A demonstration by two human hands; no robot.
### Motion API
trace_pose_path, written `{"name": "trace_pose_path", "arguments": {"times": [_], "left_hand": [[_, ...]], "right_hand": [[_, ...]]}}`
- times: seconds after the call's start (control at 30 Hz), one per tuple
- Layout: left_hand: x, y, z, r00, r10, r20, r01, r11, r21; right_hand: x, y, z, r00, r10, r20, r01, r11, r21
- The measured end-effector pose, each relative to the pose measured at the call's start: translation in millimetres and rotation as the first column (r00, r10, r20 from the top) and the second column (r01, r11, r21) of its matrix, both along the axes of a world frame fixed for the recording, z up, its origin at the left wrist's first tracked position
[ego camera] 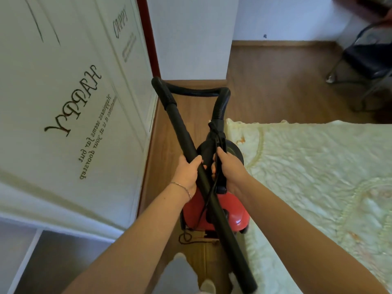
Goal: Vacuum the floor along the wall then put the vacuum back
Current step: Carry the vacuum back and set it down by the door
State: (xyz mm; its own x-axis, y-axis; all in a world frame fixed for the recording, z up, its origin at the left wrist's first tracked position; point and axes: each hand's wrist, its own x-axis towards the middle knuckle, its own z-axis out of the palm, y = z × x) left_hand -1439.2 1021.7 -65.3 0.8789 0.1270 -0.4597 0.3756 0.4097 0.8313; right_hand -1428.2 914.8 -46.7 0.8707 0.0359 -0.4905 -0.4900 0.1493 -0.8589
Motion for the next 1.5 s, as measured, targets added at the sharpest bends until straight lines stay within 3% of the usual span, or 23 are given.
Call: {"name": "trace_pose_path", "arguments": {"times": [0.73, 1.07, 1.5], "left_hand": [[419.7, 19.0, 7.5, 0.989, -0.146, 0.019, 0.147, 0.985, -0.095], [609.9, -4.3, -9.0, 0.978, -0.200, -0.061, 0.195, 0.977, -0.081], [839.6, -57.6, -2.8, 0.947, -0.321, -0.023, 0.318, 0.944, -0.086]], "right_hand": [[399.4, 15.9, 11.3, 0.983, -0.179, -0.043, 0.179, 0.984, -0.017], [584.6, -8.9, -13.1, 0.971, -0.218, -0.100, 0.218, 0.976, -0.017], [804.8, -62.5, -8.6, 0.933, -0.348, -0.087, 0.347, 0.938, -0.029]]}}
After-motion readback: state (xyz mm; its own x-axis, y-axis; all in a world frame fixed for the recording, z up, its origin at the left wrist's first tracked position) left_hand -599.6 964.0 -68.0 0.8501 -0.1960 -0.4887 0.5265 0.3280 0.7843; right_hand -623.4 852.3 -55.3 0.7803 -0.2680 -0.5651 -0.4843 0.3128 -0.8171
